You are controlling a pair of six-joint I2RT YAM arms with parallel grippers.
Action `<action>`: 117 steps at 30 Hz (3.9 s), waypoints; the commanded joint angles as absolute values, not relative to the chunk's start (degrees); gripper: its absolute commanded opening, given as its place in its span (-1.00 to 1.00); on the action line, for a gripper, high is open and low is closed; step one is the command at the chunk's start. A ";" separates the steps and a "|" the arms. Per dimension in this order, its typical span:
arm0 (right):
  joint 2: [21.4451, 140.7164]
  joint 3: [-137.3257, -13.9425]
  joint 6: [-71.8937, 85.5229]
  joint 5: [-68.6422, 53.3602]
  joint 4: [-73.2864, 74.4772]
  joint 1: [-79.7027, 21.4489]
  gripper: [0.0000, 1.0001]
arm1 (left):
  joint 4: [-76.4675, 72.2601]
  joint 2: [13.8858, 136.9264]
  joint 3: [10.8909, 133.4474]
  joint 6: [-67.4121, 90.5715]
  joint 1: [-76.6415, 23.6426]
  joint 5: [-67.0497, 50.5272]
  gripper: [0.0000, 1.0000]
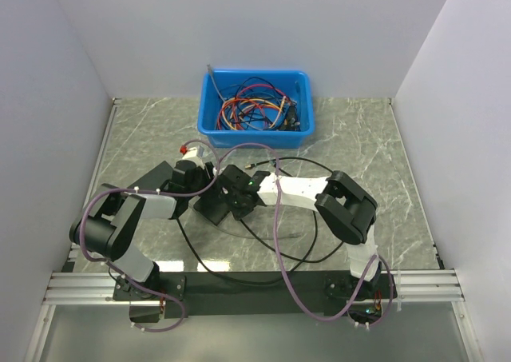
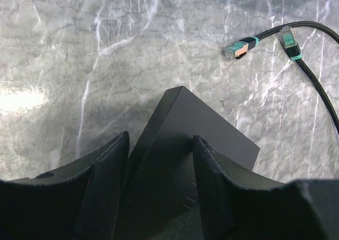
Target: Insert the plug into the switch port
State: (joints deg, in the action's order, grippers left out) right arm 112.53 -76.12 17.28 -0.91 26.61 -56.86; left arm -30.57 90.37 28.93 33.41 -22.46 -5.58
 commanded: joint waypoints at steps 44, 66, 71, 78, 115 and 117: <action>111.01 -79.19 18.20 2.11 9.16 -54.93 -1.00 | -36.65 95.88 27.34 34.98 -23.82 -12.30 0.11; 114.00 -83.93 15.65 1.23 6.33 -52.91 -1.00 | -37.61 98.00 27.33 35.16 -24.87 -13.27 0.09; 112.24 -84.64 15.47 0.18 3.79 -52.12 -1.00 | -37.97 99.31 27.33 35.33 -25.31 -13.71 0.09; 116.01 -82.54 16.44 -3.42 -2.35 -51.50 -1.00 | -38.76 100.28 27.42 35.59 -25.75 -15.37 0.08; 97.03 -63.64 13.54 7.99 0.53 -53.26 0.34 | -32.96 99.06 30.23 34.10 -26.10 -9.23 0.10; 96.42 -62.50 13.88 8.96 0.88 -53.96 0.27 | -32.17 98.53 30.58 33.93 -26.10 -8.44 0.11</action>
State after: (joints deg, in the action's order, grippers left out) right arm 99.09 -64.01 13.30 5.30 4.75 -52.82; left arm -42.11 98.59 30.96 32.91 -25.58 -7.20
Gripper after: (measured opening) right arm 0.650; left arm 0.553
